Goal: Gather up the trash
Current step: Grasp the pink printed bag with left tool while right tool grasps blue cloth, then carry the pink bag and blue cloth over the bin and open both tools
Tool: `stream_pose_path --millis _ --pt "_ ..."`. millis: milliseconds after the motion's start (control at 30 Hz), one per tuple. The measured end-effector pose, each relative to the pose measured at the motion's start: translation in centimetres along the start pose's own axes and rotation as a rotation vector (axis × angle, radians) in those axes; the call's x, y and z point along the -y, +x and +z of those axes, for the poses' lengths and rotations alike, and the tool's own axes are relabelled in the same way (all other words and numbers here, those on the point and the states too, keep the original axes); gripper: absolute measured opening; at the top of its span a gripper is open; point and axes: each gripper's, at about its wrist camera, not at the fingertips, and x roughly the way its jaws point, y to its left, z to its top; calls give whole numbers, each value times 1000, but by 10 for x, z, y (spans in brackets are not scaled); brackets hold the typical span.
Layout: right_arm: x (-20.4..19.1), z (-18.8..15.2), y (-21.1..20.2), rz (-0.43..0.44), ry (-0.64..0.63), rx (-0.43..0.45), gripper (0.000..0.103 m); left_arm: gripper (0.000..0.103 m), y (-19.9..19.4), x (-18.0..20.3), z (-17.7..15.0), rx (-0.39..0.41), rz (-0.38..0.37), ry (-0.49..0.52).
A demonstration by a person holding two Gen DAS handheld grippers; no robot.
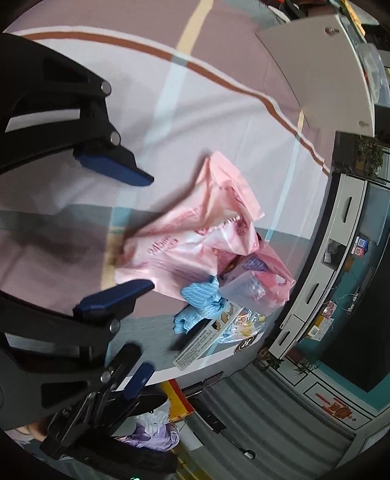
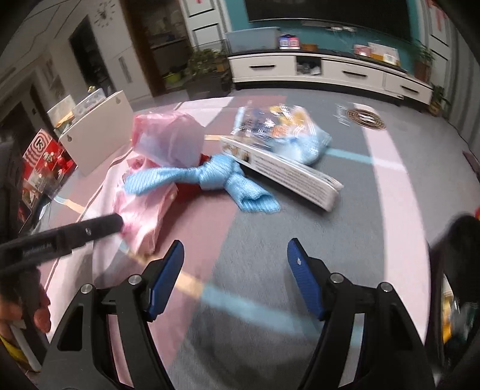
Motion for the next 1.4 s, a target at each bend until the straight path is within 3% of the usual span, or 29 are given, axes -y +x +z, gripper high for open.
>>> stream_pose_path --millis 67,200,367,467,600,700,967,1167,1400 --pt "-2 9 12 1 -23 -4 70 60 5 3 4 2 -1 5" --pt "-2 28 42 -6 -48 -28 70 41 17 9 12 -11 9 30" --pt "-3 38 63 -4 -75 -33 68 30 20 7 14 -3 5 27" --pt "-6 41 67 -5 -102 -28 54 18 18 7 13 7 -5 36" --pt "-12 37 64 -15 -132 -21 17 14 15 6 11 12 -15 30" --pt "-16 30 60 -7 -136 -14 4 12 10 5 10 15 -24 27" --pt "-26 8 19 27 -101 36 3 12 -22 1 -3 41 -38 31" --pt "-29 -10 -37 70 -59 116 3 12 -57 0 -21 66 -61 40" --pt "-18 -34 -101 52 4 214 3 12 -91 1 -46 73 -94 49"
